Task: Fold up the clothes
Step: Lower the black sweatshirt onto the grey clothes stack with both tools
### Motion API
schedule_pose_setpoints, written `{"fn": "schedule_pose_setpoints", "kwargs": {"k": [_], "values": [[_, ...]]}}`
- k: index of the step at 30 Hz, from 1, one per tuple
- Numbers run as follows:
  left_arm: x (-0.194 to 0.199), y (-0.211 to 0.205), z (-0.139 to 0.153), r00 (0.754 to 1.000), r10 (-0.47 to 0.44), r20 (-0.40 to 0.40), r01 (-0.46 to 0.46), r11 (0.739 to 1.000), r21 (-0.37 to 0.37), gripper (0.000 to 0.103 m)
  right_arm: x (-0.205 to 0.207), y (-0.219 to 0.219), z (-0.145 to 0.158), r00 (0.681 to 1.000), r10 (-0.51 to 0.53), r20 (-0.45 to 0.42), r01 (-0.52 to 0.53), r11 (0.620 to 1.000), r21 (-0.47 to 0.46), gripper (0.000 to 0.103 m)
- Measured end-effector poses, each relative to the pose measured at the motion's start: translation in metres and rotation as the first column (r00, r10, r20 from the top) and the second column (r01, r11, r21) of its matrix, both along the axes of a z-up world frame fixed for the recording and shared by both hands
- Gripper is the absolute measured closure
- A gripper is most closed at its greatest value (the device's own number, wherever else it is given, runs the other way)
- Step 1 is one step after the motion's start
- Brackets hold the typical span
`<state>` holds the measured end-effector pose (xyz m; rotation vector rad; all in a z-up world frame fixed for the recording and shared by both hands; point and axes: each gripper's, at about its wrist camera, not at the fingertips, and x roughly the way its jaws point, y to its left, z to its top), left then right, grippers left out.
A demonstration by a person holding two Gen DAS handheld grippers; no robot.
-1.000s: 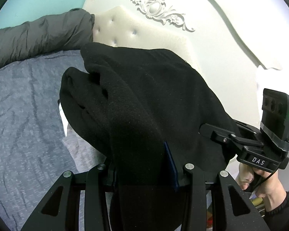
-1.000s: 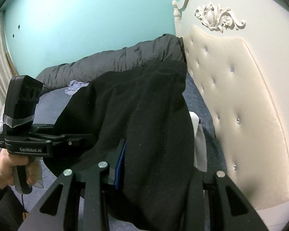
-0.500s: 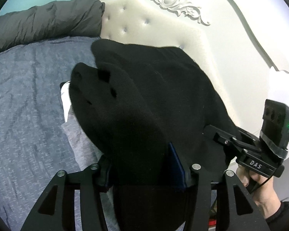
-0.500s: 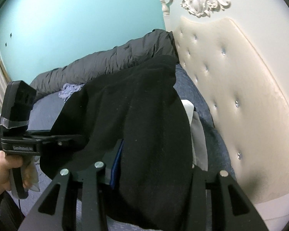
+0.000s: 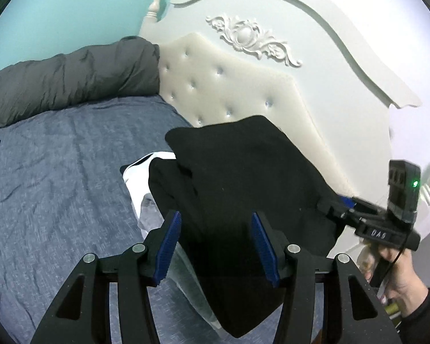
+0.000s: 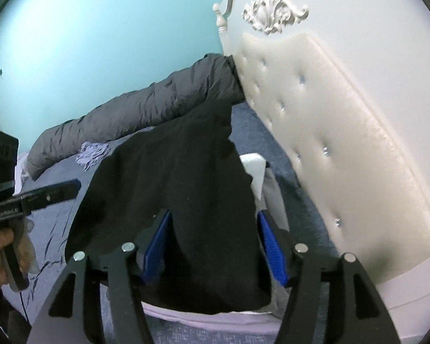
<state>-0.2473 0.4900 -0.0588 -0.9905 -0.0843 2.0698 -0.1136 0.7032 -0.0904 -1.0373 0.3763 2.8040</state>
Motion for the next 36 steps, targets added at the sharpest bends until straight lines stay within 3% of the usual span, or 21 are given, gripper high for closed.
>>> {"fn": "schedule_pose_setpoints", "kwargs": {"k": [5,8,10,13,16,21,26,36], "values": [[0.020,-0.006,0.010,1.000,-0.009,-0.019,0.009,1.000,0.011,0.048,0.016,0.001,0.030,0.987,-0.110,-0.115,0.117,0.992,0.051,0.041],[0.016,0.003,0.011,0.999,-0.021,-0.041,0.021,1.000,-0.007,0.047,0.014,-0.004,0.038,0.988,-0.070,-0.136,0.076,0.996,0.040,0.042],[0.012,0.009,0.011,0.998,-0.030,-0.052,0.029,0.999,-0.018,0.048,0.007,-0.012,0.036,0.992,-0.028,-0.120,0.035,0.998,0.055,0.067],[0.010,0.017,0.006,0.998,-0.041,-0.044,0.039,0.999,-0.031,0.048,-0.001,-0.014,0.025,0.996,-0.013,-0.094,0.019,0.998,0.065,0.086],[0.009,0.024,-0.001,0.997,-0.057,-0.043,0.055,0.997,-0.048,0.048,-0.008,-0.011,0.012,0.998,-0.017,-0.067,0.022,0.997,0.069,0.092],[0.008,0.035,-0.023,0.996,-0.076,-0.039,0.072,0.992,-0.103,0.048,-0.019,-0.005,-0.010,0.999,-0.026,-0.022,0.028,0.997,0.075,0.094],[0.009,0.038,-0.043,0.996,-0.085,-0.031,0.081,0.989,-0.120,0.054,-0.015,0.009,-0.029,0.998,-0.057,-0.029,0.057,0.998,0.017,0.095],[0.011,0.040,-0.055,0.995,-0.098,-0.022,0.094,0.985,-0.141,0.060,0.000,0.020,-0.066,0.989,-0.139,-0.054,0.135,0.989,-0.064,0.096]]}}
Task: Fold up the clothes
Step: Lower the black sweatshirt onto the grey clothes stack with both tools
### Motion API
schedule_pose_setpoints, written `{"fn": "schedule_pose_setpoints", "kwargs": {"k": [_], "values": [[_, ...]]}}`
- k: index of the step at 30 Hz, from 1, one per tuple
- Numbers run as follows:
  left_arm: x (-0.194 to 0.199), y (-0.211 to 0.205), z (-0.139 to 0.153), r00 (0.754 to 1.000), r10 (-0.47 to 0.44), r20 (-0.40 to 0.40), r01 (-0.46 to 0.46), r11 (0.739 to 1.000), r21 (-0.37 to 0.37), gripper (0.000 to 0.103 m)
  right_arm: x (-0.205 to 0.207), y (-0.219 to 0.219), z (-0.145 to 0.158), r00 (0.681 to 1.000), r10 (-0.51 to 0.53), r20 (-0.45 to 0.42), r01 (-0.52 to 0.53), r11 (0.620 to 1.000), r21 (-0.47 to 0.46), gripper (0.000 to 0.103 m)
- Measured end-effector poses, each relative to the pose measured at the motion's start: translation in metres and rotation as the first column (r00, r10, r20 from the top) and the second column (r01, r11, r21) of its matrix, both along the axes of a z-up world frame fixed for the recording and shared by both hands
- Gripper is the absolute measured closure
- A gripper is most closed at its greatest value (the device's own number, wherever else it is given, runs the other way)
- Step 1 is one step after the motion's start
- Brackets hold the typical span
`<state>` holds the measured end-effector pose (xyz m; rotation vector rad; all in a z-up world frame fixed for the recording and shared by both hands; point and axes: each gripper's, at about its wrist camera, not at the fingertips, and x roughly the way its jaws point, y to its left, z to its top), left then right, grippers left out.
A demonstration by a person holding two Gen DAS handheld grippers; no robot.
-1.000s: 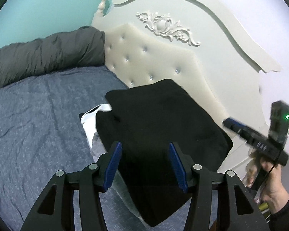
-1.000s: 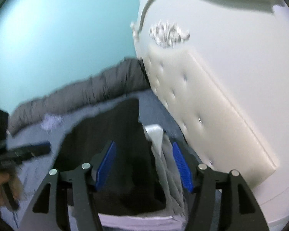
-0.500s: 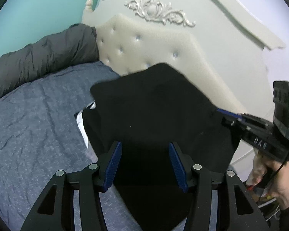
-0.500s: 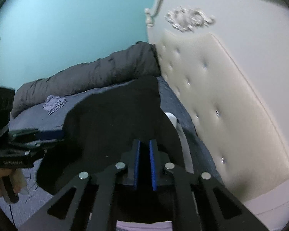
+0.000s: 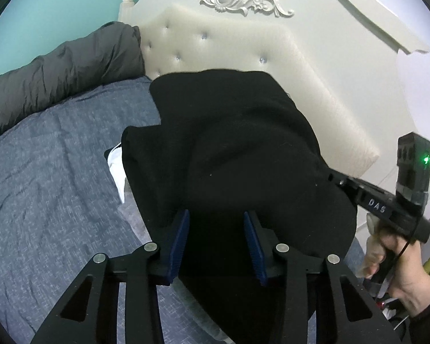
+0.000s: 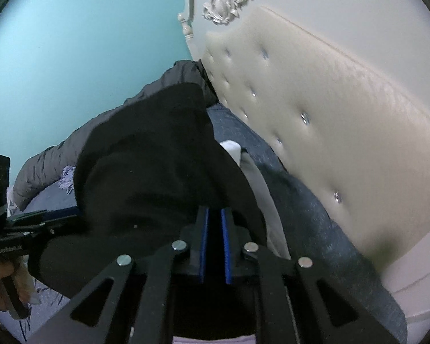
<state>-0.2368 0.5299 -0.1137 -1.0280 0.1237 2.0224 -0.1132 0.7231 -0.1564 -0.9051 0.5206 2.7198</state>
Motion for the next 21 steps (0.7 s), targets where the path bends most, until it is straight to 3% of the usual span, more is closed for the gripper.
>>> {"fn": "schedule_pose_setpoints", "kwargs": {"k": [5,8,12,21], "values": [[0.010,0.001,0.017,0.999,0.006,-0.038,-0.006,1.000,0.004,0.060,0.005,-0.005,0.024,1.000,0.018,-0.017,-0.017,0.999,0.041,0.096],[0.020,-0.001,0.033,0.997,-0.004,-0.071,0.006,1.000,0.030,0.060,0.017,-0.012,0.043,0.997,0.018,-0.077,-0.012,0.998,0.068,0.095],[0.031,0.002,0.030,0.996,-0.025,-0.082,0.027,1.000,0.015,0.060,0.023,-0.029,0.052,0.993,0.063,-0.097,-0.052,0.992,0.118,0.095],[0.046,0.005,0.016,0.994,-0.049,-0.097,0.049,0.999,-0.003,0.060,0.014,-0.019,0.013,0.999,0.021,-0.033,-0.017,0.994,0.108,0.096]]}}
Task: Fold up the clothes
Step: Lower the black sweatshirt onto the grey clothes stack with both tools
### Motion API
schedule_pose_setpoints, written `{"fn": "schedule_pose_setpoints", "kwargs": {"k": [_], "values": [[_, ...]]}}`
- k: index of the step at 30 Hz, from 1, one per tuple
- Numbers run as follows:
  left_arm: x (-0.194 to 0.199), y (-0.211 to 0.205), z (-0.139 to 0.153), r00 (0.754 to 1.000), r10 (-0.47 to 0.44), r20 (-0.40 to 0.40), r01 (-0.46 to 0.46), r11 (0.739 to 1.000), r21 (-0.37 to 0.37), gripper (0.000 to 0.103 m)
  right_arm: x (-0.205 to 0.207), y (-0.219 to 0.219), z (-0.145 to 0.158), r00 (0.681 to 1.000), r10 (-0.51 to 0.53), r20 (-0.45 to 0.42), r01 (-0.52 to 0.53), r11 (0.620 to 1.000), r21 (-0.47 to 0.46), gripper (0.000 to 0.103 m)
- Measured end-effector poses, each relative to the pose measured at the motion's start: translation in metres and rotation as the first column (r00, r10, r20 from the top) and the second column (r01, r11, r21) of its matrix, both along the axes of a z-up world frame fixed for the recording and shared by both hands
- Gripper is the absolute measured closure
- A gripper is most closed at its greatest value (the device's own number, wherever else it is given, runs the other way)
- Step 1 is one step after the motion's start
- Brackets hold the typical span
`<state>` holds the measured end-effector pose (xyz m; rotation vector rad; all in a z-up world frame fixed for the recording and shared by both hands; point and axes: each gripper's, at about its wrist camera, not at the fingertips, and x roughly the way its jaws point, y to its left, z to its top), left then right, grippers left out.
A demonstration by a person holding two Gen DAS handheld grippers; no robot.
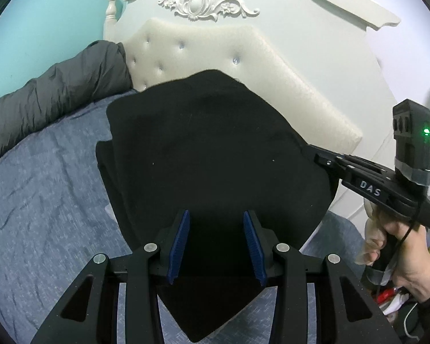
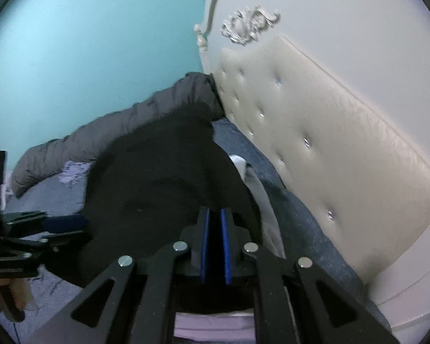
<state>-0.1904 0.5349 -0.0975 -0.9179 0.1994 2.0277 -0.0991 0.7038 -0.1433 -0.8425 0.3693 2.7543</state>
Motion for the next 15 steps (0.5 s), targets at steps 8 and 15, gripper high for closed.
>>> {"fn": "schedule_pose_setpoints", "kwargs": {"k": [8,15], "values": [[0.006,-0.001,-0.015,1.000,-0.001,-0.017,0.001,1.000,-0.004,0.060,0.002,0.002,-0.027,1.000,-0.027,0.014,0.027,0.999,-0.026,0.103],[0.006,0.001,-0.005,1.000,0.001,-0.020,-0.001,1.000,0.008,0.062,0.003,0.005,0.021,0.998,0.001,-0.064,-0.003,1.000,-0.024,0.103]]}}
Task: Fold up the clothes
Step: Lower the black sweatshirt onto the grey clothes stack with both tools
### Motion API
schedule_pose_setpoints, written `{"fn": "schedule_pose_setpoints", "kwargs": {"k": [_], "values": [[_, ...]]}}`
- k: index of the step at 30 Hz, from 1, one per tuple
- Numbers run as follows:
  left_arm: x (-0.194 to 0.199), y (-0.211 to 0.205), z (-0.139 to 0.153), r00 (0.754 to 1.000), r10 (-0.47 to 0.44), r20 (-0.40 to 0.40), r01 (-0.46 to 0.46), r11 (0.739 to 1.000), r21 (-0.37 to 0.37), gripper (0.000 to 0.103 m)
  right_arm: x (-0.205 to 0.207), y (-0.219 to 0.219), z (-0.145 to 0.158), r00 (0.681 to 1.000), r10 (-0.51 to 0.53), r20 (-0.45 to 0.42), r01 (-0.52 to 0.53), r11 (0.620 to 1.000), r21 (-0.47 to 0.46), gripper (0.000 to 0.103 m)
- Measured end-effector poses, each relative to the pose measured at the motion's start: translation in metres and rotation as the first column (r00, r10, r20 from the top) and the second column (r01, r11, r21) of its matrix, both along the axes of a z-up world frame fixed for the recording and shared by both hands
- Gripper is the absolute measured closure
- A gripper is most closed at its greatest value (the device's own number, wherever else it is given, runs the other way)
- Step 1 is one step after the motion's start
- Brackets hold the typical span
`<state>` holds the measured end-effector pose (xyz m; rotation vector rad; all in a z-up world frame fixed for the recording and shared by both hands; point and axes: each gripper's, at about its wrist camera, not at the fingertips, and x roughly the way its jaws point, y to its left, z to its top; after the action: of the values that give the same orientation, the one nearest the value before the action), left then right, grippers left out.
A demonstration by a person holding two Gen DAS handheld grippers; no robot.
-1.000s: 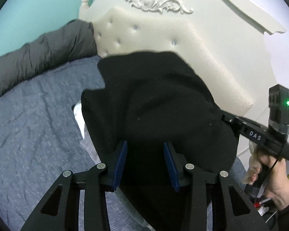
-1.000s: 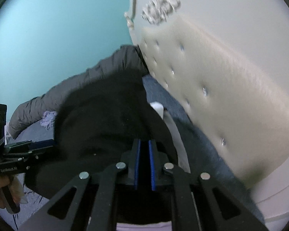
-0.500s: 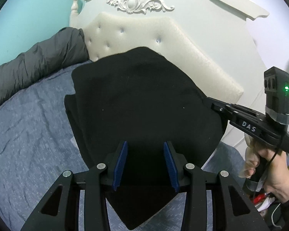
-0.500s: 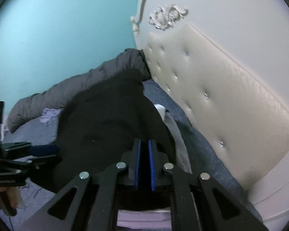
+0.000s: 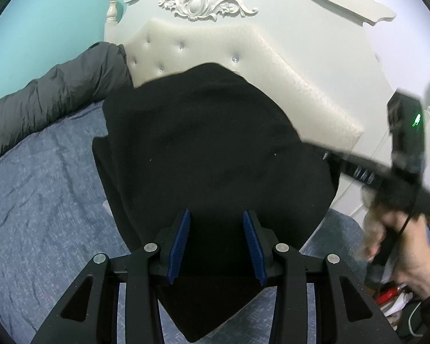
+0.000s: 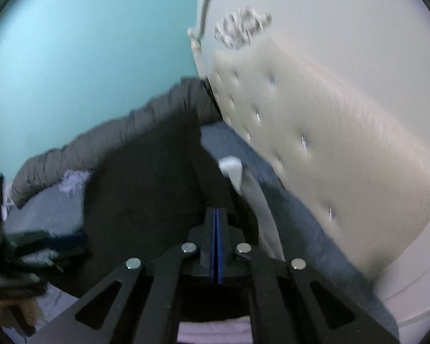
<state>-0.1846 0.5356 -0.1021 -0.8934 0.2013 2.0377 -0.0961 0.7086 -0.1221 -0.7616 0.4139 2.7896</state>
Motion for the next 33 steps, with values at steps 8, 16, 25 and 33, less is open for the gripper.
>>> {"fn": "schedule_pose_setpoints", "kwargs": {"k": [8,16,25,33], "values": [[-0.010,-0.004,0.024,1.000,0.004,-0.008,-0.004,1.000,0.022,0.060,-0.053,-0.009,0.051,0.983,0.169,0.069,-0.169,0.986,0.002,0.103],[-0.051,-0.018,0.044,0.998,0.057,-0.022,-0.056,0.998,0.019,0.060,-0.115,-0.004,0.048,0.952,0.204,0.229,-0.204,0.979,-0.021,0.103],[-0.081,-0.006,0.009,0.995,0.070,0.070,-0.068,0.997,-0.026,0.060,-0.133,0.014,0.005,0.923,0.151,0.353,-0.131,0.988,-0.081,0.102],[-0.076,-0.008,0.003,0.995,0.065,0.069,-0.063,0.997,-0.032,0.060,-0.126,0.020,0.001,0.933,0.128,0.337,-0.095,0.989,-0.112,0.103]]}}
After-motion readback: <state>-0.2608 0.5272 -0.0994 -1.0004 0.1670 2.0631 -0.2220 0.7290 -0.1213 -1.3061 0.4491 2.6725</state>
